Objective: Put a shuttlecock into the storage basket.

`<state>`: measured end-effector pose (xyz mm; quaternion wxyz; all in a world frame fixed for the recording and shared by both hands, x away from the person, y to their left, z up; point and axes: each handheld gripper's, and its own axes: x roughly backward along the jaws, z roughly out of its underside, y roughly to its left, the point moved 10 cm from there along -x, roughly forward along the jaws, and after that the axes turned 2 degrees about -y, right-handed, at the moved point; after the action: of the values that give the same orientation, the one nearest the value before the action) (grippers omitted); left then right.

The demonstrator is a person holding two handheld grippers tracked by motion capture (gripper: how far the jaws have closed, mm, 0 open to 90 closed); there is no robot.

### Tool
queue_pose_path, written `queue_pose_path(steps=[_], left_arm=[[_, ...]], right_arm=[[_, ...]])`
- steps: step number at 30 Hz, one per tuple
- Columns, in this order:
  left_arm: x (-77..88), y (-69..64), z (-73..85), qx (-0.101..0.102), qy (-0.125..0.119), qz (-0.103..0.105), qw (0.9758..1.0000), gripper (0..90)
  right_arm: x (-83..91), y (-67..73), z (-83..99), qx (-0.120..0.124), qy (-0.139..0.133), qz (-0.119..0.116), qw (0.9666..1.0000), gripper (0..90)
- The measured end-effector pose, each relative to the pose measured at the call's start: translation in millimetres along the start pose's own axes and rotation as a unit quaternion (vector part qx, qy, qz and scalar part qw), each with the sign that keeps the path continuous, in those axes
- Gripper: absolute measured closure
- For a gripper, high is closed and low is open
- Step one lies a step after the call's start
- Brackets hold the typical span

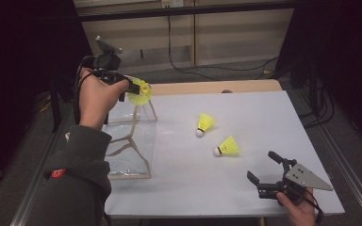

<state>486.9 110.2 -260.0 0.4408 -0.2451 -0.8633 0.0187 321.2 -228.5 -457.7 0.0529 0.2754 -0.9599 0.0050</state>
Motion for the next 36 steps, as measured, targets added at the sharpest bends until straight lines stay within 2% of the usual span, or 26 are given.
queue_pose_path(steps=[18,36], left_arm=[[6.1,14.3,-1.7,0.012,-0.003,-0.013,0.9998,87.8],[10.5,25.4,-1.1,0.013,0.000,-0.021,0.9997,87.8]], right_arm=[[0.2,0.1,-0.3,0.000,-0.001,0.000,1.0000,0.9],[0.6,-0.5,-0.3,0.000,0.000,0.001,1.0000,0.9]])
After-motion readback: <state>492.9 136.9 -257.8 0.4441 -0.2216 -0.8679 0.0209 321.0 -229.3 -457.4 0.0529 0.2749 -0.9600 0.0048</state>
